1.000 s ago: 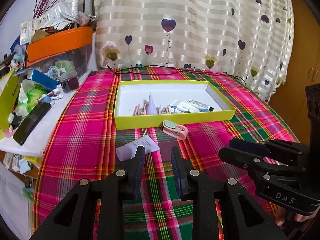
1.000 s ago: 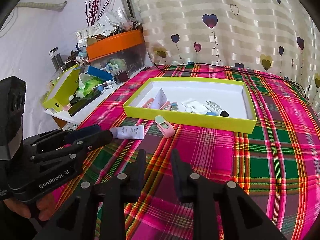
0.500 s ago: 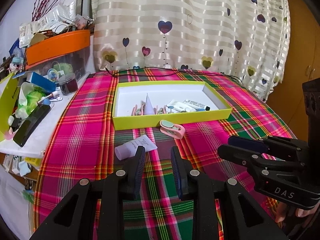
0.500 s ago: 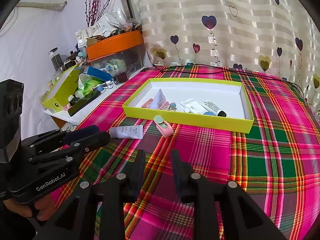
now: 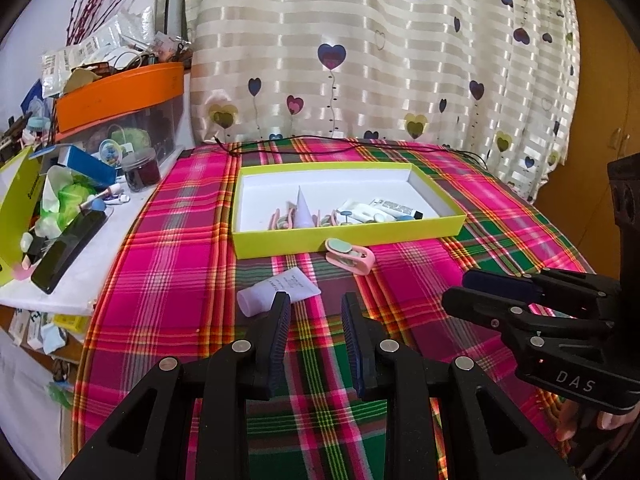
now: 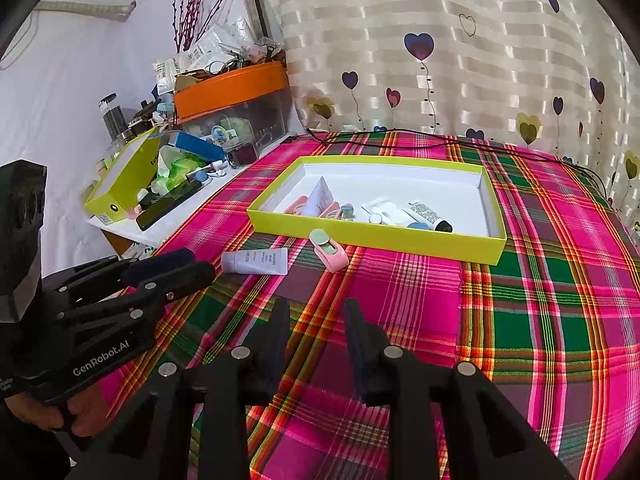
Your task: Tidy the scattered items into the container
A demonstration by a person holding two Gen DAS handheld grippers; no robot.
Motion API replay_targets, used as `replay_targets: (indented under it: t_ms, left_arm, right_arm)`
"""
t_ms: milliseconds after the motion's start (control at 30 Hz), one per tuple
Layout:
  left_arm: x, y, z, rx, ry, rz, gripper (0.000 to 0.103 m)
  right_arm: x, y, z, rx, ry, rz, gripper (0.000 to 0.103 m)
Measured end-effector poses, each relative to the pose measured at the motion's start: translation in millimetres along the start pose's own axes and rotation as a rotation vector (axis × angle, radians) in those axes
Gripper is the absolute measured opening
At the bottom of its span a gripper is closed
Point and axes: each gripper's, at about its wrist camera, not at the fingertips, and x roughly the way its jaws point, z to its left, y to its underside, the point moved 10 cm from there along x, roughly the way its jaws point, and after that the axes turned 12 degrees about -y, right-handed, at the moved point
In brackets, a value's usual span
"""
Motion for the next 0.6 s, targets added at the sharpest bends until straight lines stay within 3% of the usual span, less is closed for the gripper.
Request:
replay_targets:
  t_ms: [333, 600]
  left_arm:
    - [4, 3, 15, -0.024, -0.015, 0.012, 0.027]
    - [7, 3, 19, -0.029, 0.024, 0.031, 0.027]
  right_arm:
    - [1, 2, -3, 0.009, 0.001, 0.001, 0.03]
    - [2, 4, -4, 0.015, 0.004, 0.006, 0.033]
